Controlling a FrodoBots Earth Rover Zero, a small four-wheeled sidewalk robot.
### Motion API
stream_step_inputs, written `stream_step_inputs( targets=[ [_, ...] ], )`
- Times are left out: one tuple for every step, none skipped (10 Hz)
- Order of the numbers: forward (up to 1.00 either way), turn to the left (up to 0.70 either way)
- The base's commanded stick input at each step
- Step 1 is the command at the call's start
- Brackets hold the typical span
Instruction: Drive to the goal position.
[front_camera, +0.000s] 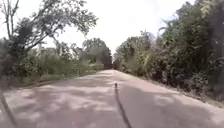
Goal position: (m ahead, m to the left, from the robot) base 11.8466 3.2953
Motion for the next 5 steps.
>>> stream_step_inputs(
  targets=[
    [0.5,0.0],
    [0.5,0.0],
    [0.5,0.0],
    [0.5,0.0],
    [0.5,0.0]
  ],
)
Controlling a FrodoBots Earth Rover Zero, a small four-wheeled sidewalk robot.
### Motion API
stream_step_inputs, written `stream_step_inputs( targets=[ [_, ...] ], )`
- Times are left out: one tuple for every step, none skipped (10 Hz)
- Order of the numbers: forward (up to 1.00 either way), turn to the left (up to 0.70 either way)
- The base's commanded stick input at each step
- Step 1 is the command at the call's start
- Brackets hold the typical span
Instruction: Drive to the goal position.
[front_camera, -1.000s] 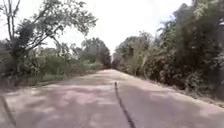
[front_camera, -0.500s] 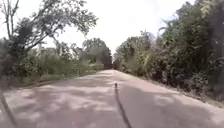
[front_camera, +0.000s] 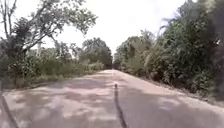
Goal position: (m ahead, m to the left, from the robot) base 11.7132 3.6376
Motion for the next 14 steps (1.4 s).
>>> stream_step_inputs(
  targets=[
    [0.5,0.0],
    [0.5,0.0],
    [0.5,0.0],
    [0.5,0.0],
    [0.5,0.0],
    [0.5,0.0],
    [0.5,0.0],
    [0.5,0.0],
    [0.5,0.0],
    [0.5,0.0],
    [0.5,0.0],
    [0.5,0.0],
    [0.5,0.0],
    [0.5,0.0]
  ],
)
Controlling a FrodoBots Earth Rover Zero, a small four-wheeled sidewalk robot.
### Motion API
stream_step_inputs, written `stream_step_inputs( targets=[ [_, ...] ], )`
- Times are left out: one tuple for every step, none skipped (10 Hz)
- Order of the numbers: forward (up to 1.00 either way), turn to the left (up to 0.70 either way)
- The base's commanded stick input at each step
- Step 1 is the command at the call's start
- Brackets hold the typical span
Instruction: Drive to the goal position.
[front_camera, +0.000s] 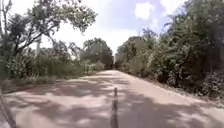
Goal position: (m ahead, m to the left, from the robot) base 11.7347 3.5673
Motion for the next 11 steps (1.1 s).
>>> stream_step_inputs(
  targets=[
    [0.5,0.0],
    [0.5,0.0],
    [0.5,0.0],
    [0.5,0.0],
    [0.5,0.0],
    [0.5,0.0],
    [0.5,0.0],
    [0.5,0.0],
    [0.5,0.0],
    [0.5,0.0],
    [0.5,0.0]
  ],
)
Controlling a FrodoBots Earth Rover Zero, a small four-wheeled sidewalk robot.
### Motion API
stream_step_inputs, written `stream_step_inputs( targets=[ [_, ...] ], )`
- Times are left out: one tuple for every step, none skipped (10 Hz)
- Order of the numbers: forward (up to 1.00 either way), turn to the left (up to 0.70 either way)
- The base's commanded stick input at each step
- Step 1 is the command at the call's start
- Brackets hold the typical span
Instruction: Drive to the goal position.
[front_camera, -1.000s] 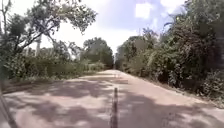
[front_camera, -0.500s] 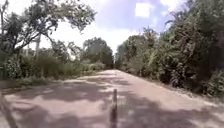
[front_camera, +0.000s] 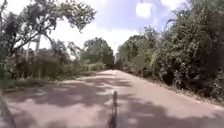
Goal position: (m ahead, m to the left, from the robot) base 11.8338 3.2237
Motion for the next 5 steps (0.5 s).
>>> stream_step_inputs(
  targets=[
    [0.5,0.0],
    [0.5,0.0],
    [0.5,0.0],
    [0.5,0.0],
    [0.5,0.0]
  ],
)
